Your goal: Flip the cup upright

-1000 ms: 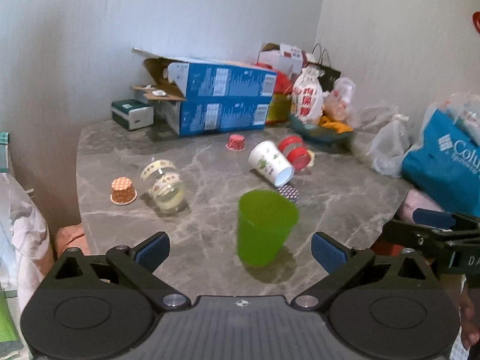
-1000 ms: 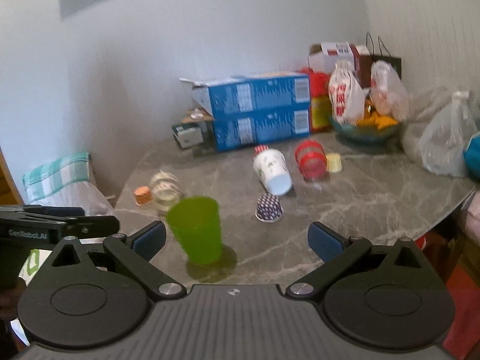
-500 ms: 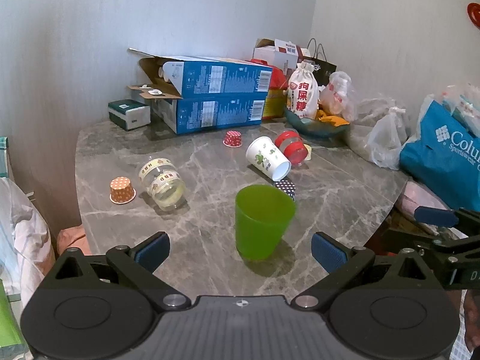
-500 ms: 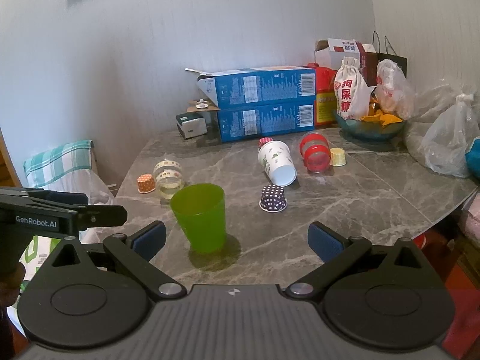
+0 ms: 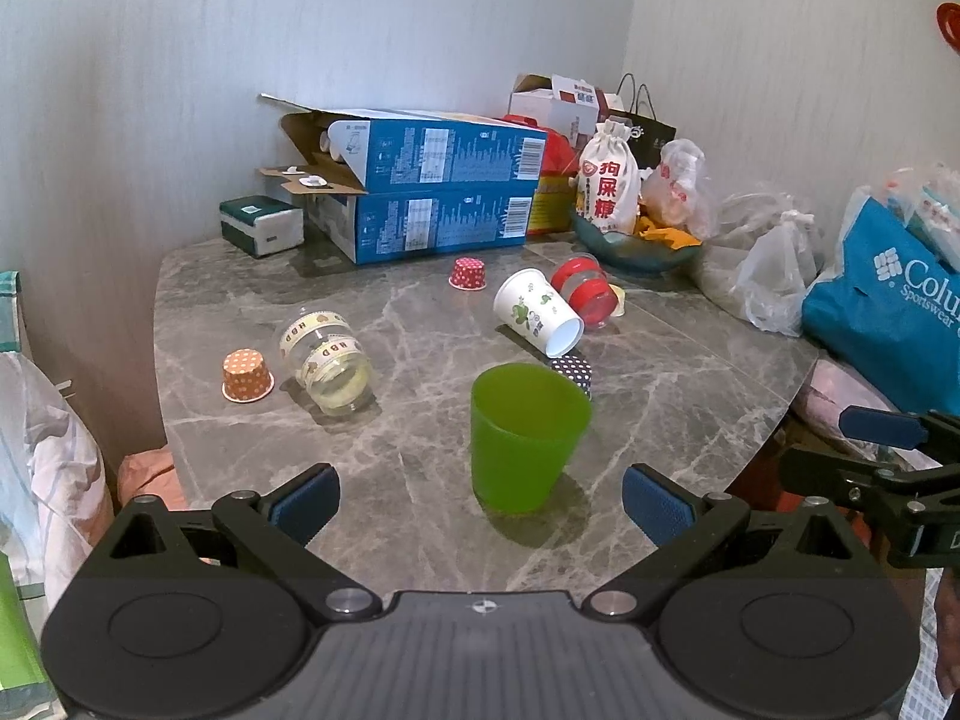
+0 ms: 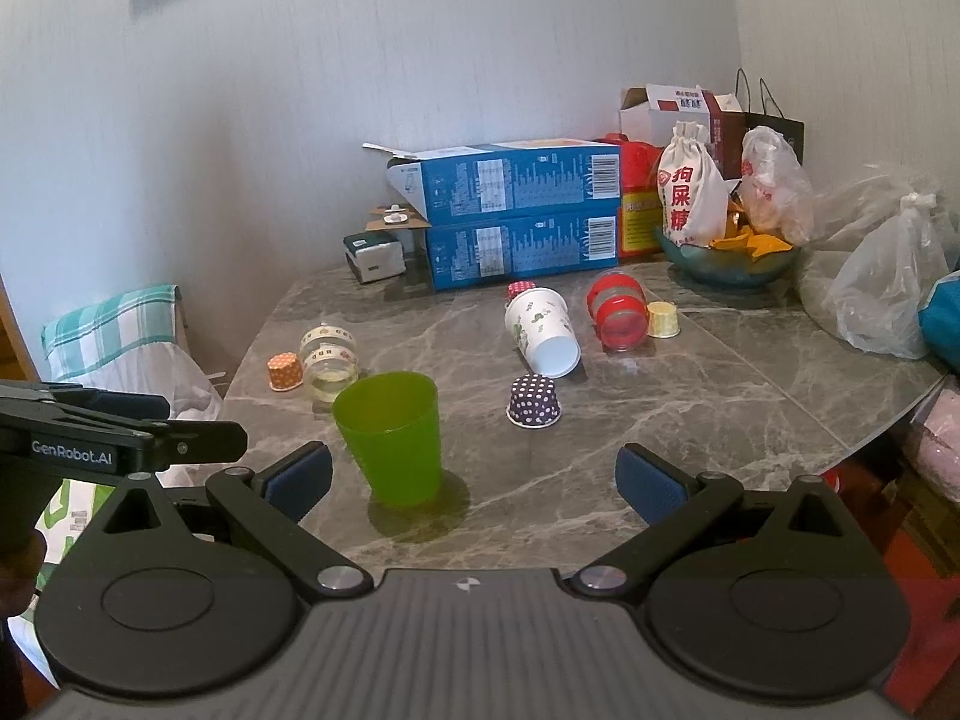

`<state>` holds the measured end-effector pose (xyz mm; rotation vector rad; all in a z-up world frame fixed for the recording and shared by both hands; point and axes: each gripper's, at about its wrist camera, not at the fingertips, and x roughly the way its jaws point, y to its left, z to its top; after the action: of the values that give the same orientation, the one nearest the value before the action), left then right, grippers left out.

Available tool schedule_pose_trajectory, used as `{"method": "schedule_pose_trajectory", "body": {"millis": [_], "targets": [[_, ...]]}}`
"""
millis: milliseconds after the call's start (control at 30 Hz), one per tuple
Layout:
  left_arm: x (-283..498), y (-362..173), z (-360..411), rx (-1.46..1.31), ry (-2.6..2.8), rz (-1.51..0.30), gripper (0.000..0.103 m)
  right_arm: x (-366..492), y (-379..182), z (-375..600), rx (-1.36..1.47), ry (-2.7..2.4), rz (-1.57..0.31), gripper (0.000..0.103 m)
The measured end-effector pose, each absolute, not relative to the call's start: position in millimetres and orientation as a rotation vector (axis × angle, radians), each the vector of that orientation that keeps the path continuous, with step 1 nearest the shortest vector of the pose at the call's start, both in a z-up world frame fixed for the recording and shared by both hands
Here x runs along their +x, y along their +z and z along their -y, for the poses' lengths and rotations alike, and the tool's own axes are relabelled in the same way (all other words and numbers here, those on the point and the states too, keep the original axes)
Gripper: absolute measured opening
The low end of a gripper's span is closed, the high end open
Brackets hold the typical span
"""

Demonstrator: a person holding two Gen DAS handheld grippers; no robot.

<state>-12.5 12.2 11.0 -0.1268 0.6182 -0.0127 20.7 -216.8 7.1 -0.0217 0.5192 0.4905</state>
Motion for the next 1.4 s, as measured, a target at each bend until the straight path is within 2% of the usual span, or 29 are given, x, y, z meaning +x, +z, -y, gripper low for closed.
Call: {"method": "schedule_pose_trajectory", "body": {"millis": [1400], "targets": [[-9.6,10.2,-4.6,-0.128,-0.032,-0.613,0.101,21.8,2.9,223.9,0.031,0.491,-0.534,0.102]]}}
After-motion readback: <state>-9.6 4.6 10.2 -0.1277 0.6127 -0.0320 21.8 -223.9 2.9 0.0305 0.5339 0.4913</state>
